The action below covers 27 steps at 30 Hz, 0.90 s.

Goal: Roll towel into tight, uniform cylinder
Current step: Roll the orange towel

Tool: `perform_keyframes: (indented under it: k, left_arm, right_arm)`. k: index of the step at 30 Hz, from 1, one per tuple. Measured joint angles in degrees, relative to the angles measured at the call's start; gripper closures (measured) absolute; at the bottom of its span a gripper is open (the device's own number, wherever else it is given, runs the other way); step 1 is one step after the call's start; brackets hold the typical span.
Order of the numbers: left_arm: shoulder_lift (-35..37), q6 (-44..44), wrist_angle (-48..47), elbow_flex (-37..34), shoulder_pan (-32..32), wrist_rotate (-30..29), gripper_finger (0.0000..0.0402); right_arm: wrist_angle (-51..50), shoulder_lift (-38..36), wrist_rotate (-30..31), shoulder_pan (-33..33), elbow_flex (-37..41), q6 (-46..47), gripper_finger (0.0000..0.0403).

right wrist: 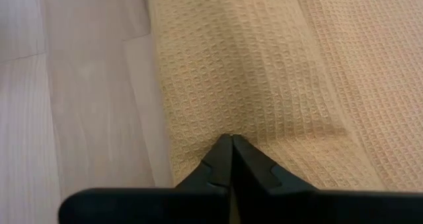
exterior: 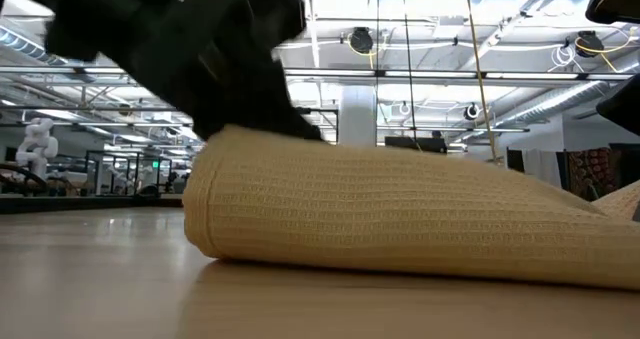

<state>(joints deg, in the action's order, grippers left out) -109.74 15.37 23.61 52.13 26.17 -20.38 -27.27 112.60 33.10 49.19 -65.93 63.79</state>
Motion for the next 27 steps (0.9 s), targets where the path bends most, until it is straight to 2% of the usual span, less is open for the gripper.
perform_keyframes:
  k: [4, 8, 13, 16, 19, 21, 25, 27]
  left_arm:
    - [-0.45, 0.86, 1.06, -1.27, -2.11, 1.08, 0.0385]
    - [-0.45, 0.49, 2.90, -1.33, -2.62, 1.52, 0.0391]
    - [4.02, -4.61, 3.18, -1.41, -0.91, -2.86, 0.0391]
    - [7.42, -6.53, 3.46, -1.26, 1.32, 2.20, 0.0391]
    - [7.13, -7.69, 2.43, -2.02, 5.04, 6.82, 0.0391]
    - [5.65, -5.79, 2.48, -2.64, 7.31, 4.96, 0.0391]
    - [1.96, -0.60, 1.52, -3.92, 9.55, -4.34, 0.0391]
    - [0.53, 0.14, 2.26, -3.91, 9.60, -7.15, 0.0391]
  right_arm:
    - [-0.08, -0.37, -0.28, 0.00, 0.02, -0.13, 0.0401]
    - [-0.95, -2.64, -0.88, 0.01, 0.13, -0.17, 0.0401]
    - [-1.32, -4.62, -1.83, -0.26, 0.11, 0.54, 0.0402]
    - [-1.69, -4.68, -2.43, -0.49, 0.11, 1.99, 0.0402]
    - [-2.65, -4.59, -2.58, -0.85, 0.11, 3.00, 0.0402]
    - [-3.04, -4.59, -3.30, -1.27, 0.11, 3.24, 0.0402]
    - [-3.12, -4.57, -3.56, -1.62, 0.11, 3.28, 0.0403]
    - [-3.05, -4.57, -3.56, -1.67, 0.11, 3.28, 0.0403]
